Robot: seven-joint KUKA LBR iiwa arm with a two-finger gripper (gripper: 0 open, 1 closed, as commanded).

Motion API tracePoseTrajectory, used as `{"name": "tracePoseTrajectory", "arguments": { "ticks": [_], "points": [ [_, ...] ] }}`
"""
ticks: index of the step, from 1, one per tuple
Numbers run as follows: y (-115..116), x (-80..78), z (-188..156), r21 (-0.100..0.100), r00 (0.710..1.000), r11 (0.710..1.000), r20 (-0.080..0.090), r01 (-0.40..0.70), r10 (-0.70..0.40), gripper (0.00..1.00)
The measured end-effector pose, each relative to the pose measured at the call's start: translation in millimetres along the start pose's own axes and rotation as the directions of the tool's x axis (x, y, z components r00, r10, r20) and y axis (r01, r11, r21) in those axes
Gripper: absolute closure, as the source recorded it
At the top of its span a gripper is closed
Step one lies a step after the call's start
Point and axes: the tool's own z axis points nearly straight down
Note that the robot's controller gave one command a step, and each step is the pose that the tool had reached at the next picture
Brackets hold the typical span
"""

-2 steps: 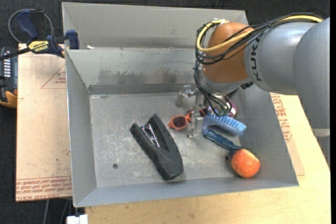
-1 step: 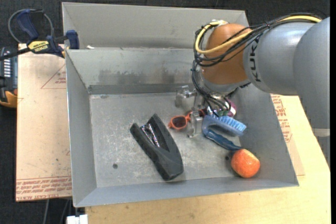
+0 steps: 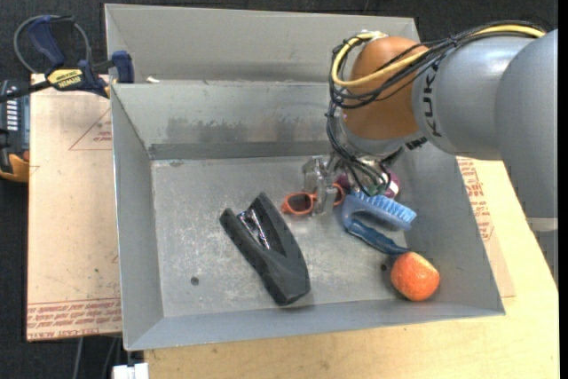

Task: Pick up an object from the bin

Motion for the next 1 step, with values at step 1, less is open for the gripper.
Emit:
{"name": "tracePoseTrajectory", "arguments": {
  "ticks": [1],
  "points": [
    [0.0, 0.0, -0.3, 0.0, 1.0, 1.0, 0.0, 0.0, 0.0, 1.0]
  ]
}}
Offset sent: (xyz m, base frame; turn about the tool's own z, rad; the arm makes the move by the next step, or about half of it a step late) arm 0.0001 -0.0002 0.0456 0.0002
